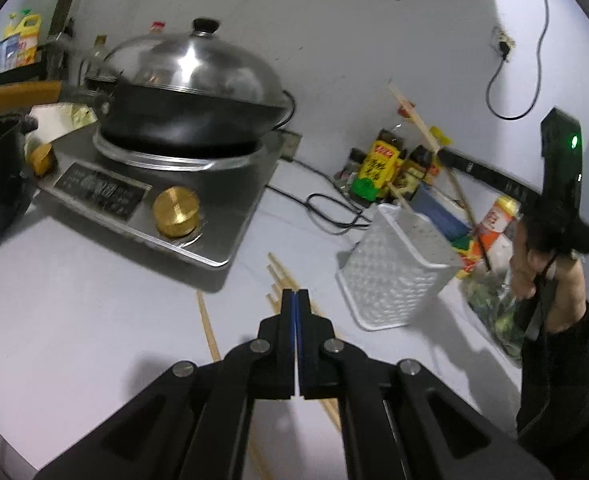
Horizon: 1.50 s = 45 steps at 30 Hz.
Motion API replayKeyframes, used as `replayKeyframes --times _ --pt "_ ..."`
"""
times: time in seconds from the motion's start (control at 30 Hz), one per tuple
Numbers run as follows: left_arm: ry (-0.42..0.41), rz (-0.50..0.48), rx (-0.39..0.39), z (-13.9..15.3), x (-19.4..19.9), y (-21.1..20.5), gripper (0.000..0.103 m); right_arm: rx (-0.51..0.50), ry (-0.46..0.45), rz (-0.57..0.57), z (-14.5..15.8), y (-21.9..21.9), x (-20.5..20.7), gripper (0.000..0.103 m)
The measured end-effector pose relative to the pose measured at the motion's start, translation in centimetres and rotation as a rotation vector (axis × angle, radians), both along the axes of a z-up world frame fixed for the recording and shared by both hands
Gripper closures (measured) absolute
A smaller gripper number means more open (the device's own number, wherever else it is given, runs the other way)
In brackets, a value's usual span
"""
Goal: Organize utensils
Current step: 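Carry the chopstick into the white holder with the right gripper while the left gripper grasps another chopstick, then lift the chopstick with the left gripper and drop it into the white holder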
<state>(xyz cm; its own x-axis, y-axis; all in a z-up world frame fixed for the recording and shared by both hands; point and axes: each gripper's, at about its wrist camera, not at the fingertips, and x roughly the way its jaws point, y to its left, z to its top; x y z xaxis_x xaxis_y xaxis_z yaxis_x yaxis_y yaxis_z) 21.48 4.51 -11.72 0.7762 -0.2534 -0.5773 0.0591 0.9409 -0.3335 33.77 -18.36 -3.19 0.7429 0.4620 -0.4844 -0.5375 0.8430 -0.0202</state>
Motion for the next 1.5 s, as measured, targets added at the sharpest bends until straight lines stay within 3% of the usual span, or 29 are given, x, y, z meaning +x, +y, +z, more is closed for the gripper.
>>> replayKeyframes --times 0.1,0.17,0.23,0.33,0.43,0.67,0.9,1.0,1.07,1.17,1.27,1.5 --pt "0.075 0.059 0.016 -2.3 0.2 1.2 0.095 -0.008 -0.035 -0.019 0.3 0.5 1.7 0.097" --pt "0.111 0.106 0.041 -3.8 -0.1 2.4 0.053 -0.05 -0.051 -0.025 -0.1 1.4 2.7 0.097" --pt "0.138 0.177 0.046 -5.1 -0.7 4.1 0.044 -0.068 -0.043 -0.014 -0.5 2.1 3.4 0.097" --pt "0.191 0.23 0.079 -6.5 -1.3 5.5 0.044 -0.111 -0.044 -0.008 -1.5 3.1 3.7 0.097" --pt "0.241 0.205 0.072 -7.8 -1.4 6.2 0.044 -0.125 -0.033 -0.007 -2.3 3.4 3.7 0.097" --pt "0.243 0.157 0.092 -8.1 -2.1 5.1 0.044 -0.146 0.008 -0.032 -3.2 2.5 3.8 0.097" --pt "0.246 0.092 0.151 -7.7 -2.3 2.9 0.045 -0.241 0.082 0.001 -4.9 3.0 2.4 0.095" --pt "0.241 0.071 0.198 -7.7 -2.3 1.9 0.066 -0.22 0.078 -0.016 -4.7 2.3 1.5 0.074" --pt "0.238 0.061 0.22 -7.7 -2.4 1.5 0.079 -0.192 0.072 -0.031 -4.3 1.3 0.5 0.073" --pt "0.234 0.053 0.244 -7.8 -2.3 1.0 0.09 -0.171 0.073 -0.046 -3.9 0.1 -0.8 0.072" --pt "0.232 0.043 0.248 -7.8 -2.2 0.6 0.096 -0.168 0.08 -0.053 -4.0 -1.1 -2.3 0.072" --pt "0.237 0.044 0.2 -7.6 -2.0 0.0 0.097 -0.141 0.096 -0.067 -4.2 -3.5 -5.2 0.072"
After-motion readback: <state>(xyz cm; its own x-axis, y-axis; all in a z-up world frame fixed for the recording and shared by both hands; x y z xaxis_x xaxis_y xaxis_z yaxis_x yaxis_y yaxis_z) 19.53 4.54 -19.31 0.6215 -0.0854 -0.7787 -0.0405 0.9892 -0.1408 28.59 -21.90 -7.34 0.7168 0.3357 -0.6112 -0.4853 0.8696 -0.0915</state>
